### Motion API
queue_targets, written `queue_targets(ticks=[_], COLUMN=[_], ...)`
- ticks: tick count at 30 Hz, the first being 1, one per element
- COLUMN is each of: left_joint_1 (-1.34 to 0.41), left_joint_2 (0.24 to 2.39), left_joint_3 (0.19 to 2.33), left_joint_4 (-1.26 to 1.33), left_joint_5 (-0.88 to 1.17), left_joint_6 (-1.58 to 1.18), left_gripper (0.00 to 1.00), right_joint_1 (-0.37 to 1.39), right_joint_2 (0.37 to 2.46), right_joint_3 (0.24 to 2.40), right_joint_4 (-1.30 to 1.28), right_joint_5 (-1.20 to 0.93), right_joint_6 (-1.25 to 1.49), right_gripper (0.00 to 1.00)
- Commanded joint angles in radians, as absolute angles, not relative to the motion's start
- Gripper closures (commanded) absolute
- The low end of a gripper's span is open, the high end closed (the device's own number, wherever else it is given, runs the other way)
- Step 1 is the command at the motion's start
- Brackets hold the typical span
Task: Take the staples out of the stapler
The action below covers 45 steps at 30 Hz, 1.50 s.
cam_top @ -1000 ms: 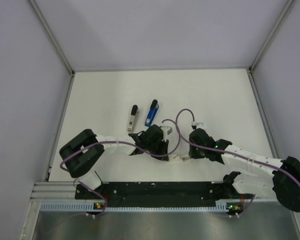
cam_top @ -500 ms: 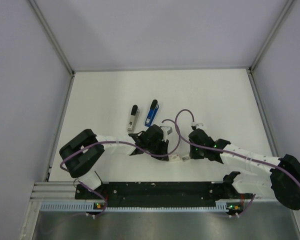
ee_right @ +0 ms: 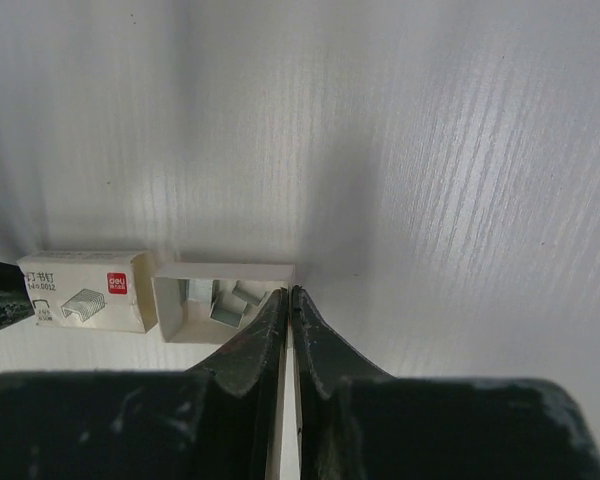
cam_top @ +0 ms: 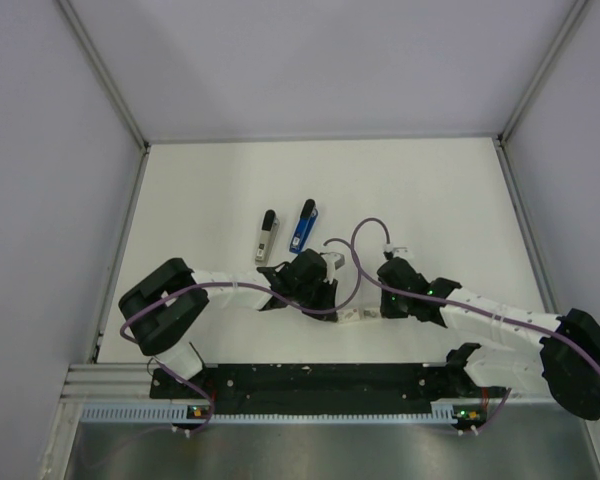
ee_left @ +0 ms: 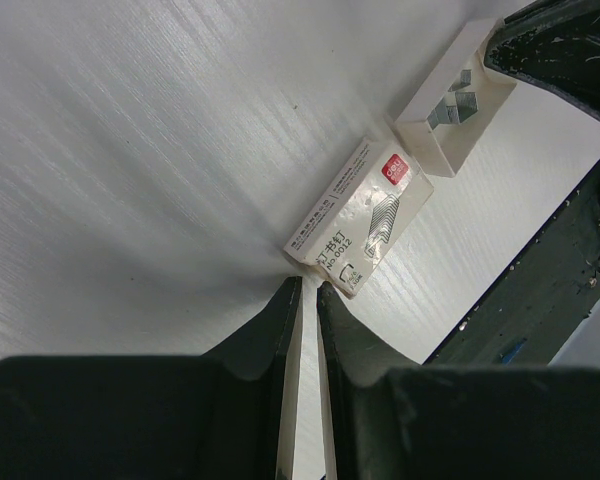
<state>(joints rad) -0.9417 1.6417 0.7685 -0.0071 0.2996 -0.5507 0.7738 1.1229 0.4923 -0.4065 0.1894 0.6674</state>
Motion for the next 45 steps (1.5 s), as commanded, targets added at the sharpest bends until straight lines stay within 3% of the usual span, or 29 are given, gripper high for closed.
queue_targets(ticks=[1, 45], left_joint_1=[-0.945, -0.946], left_joint_2=[1.621, 1.629], left_joint_3=[0.756, 0.796], left_joint_4=[0.02, 0.005], left_joint_5=[0.311, 0.321], left_joint_6=[-0.537, -0.503], left_gripper=[0.83, 0.81], right_joint_1=[0.765, 0.795], right_joint_2=[1.123, 1.144], right_joint_3=[0.511, 0.545], right_joint_4=[-0.393, -0.376], right_joint_5=[0.203, 0.203], right_joint_6=[0.693, 0.71], right_gripper=[0.96, 0.92])
